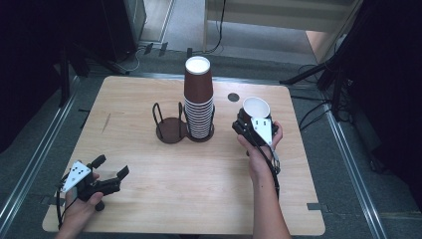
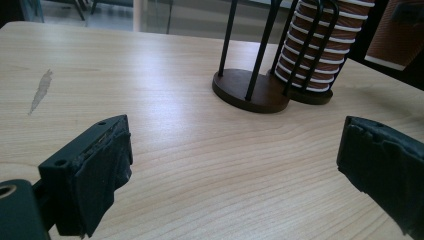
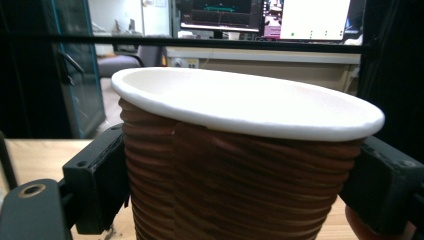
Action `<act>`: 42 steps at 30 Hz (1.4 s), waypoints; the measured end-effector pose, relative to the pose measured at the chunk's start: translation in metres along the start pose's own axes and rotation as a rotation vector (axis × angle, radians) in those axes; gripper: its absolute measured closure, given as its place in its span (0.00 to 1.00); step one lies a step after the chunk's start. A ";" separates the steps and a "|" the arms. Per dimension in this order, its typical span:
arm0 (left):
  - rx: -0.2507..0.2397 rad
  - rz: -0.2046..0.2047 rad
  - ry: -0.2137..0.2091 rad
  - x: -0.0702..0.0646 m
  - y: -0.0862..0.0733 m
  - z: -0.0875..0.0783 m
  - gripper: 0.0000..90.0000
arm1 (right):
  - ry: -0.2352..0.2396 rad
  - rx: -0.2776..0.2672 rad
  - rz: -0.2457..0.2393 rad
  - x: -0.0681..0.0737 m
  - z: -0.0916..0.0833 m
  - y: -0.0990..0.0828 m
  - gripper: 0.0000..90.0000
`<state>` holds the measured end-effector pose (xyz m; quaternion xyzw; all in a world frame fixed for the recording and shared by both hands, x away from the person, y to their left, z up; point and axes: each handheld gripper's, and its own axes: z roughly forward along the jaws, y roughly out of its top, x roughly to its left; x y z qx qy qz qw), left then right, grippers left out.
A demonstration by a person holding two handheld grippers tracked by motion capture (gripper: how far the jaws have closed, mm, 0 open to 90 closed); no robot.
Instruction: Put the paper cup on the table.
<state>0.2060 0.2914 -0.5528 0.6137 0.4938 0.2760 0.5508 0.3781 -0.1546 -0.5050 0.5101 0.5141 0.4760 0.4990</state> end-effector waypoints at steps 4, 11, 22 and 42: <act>0.001 0.003 0.000 0.000 0.000 0.000 0.02 | 0.024 0.020 -0.018 0.003 0.005 -0.008 0.12; -0.003 -0.001 -0.003 0.000 0.000 0.000 0.02 | 0.009 0.061 0.015 0.002 0.011 -0.018 0.11; 0.003 -0.013 -0.001 0.001 0.000 0.000 0.02 | 0.009 0.078 -0.006 0.001 0.010 -0.032 0.10; 0.008 -0.012 0.002 0.001 0.000 0.001 0.02 | 0.083 0.117 0.011 0.000 0.001 -0.034 0.02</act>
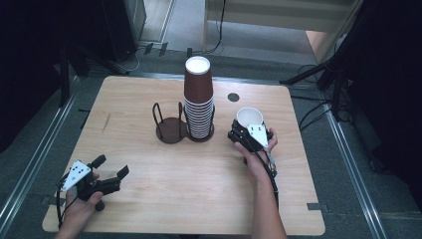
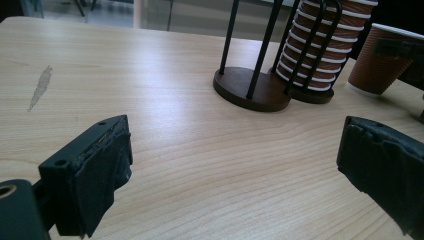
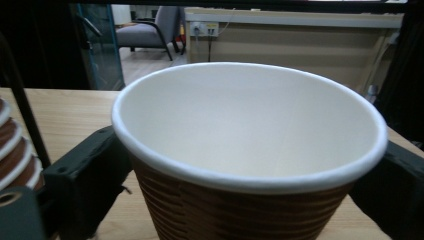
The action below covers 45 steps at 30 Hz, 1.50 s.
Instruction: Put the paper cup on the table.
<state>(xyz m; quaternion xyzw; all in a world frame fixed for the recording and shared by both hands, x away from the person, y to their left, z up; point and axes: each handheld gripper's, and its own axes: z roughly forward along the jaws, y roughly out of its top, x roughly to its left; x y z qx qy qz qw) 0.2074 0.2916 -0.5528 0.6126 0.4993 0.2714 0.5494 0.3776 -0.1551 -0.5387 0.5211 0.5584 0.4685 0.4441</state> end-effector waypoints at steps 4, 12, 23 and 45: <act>0.001 0.001 0.000 0.000 0.000 0.000 0.02 | 0.069 0.017 0.000 -0.002 -0.005 0.003 0.00; 0.009 0.006 0.003 0.000 0.000 0.000 0.02 | 0.082 0.023 0.023 0.000 -0.015 0.019 0.00; 0.008 0.006 0.003 0.000 0.000 0.001 0.02 | 0.107 -0.002 0.040 0.001 -0.035 0.038 0.00; 0.011 0.004 0.004 0.000 0.000 0.001 0.02 | 0.121 -0.026 0.067 -0.028 -0.072 0.035 0.00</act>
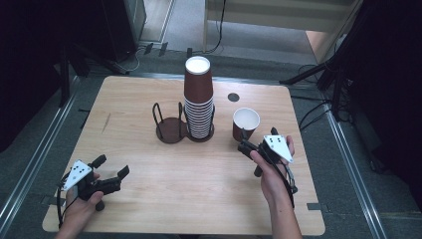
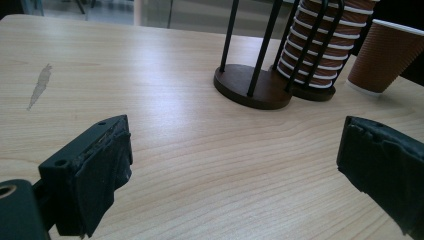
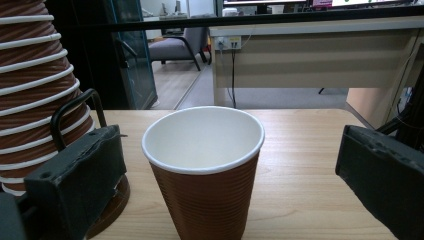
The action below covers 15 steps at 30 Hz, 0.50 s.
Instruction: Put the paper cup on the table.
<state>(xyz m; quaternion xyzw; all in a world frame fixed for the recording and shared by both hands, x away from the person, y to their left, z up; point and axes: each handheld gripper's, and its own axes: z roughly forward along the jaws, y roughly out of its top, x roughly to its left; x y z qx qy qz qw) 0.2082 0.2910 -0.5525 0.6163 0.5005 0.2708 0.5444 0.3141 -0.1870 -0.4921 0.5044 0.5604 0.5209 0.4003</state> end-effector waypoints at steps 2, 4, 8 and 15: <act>0.000 0.000 0.000 0.000 0.000 0.000 0.02 | -0.004 -0.004 -0.006 -0.002 -0.004 0.000 0.00; 0.000 0.001 0.000 0.000 0.000 0.000 0.02 | -0.007 -0.006 -0.007 -0.005 -0.007 -0.001 0.00; 0.000 0.001 0.001 0.000 0.000 0.000 0.02 | -0.015 -0.005 -0.027 -0.010 -0.013 -0.006 0.00; 0.000 0.001 0.001 0.000 0.000 0.000 0.02 | -0.028 0.007 -0.020 -0.021 -0.023 -0.015 0.00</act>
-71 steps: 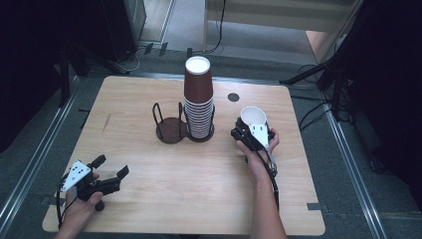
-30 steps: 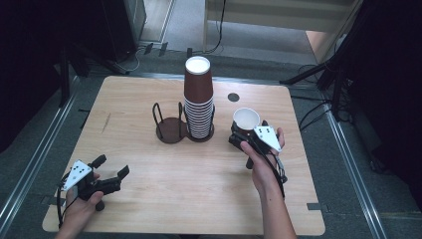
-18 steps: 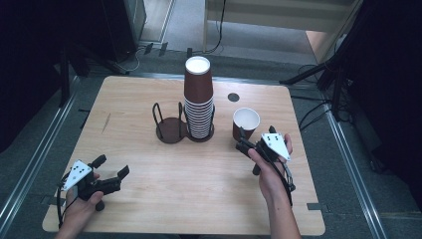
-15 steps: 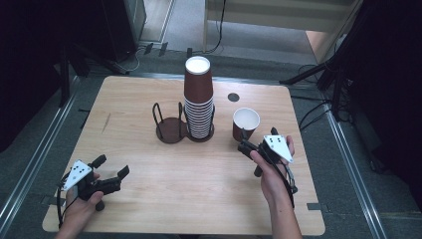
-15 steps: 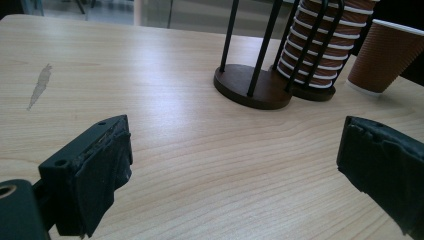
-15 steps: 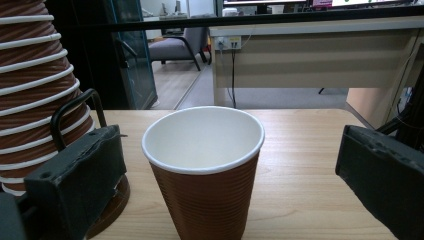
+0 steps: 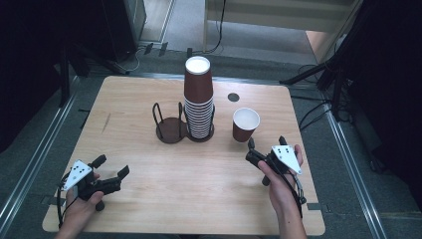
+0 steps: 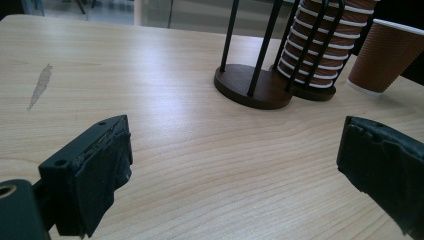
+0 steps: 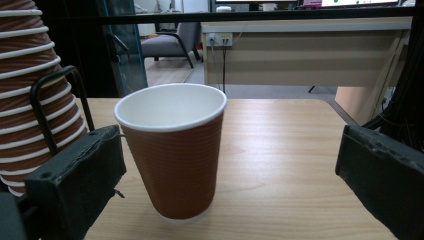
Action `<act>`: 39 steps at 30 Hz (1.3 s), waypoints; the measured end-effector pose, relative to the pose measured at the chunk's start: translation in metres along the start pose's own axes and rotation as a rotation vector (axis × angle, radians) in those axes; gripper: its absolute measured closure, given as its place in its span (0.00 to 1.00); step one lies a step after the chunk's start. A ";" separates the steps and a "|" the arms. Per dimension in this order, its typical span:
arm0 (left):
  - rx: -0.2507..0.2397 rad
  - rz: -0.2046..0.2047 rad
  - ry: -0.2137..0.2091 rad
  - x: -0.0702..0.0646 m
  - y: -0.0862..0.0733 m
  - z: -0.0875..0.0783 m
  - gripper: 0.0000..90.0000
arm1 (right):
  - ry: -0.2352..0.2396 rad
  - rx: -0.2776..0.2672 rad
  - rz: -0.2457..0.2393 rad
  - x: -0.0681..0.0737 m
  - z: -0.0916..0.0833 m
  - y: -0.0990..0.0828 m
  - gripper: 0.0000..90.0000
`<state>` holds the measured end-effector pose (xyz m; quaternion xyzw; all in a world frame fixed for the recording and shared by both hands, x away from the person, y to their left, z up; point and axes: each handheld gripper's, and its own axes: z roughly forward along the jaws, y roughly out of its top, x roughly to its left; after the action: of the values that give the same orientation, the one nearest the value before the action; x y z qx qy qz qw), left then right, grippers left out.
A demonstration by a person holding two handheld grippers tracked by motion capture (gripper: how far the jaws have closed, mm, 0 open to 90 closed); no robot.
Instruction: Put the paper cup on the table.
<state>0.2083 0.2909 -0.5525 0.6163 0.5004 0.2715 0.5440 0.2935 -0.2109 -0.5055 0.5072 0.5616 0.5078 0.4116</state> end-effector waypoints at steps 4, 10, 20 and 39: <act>0.000 -0.001 0.001 0.000 0.000 0.000 0.02 | -0.009 0.005 0.006 -0.008 -0.005 -0.005 0.00; -0.001 0.000 0.001 0.000 0.000 0.000 0.02 | -0.029 0.013 0.013 -0.021 -0.015 -0.012 0.00; 0.000 0.000 0.004 0.000 0.000 0.000 0.02 | -0.051 0.027 0.018 -0.040 -0.031 -0.026 0.00; 0.019 0.004 0.006 -0.002 0.000 0.000 0.02 | -0.080 0.046 0.028 -0.065 -0.060 -0.042 0.00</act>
<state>0.2080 0.2894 -0.5521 0.6218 0.5034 0.2695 0.5360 0.2378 -0.2826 -0.5413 0.5440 0.5492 0.4799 0.4149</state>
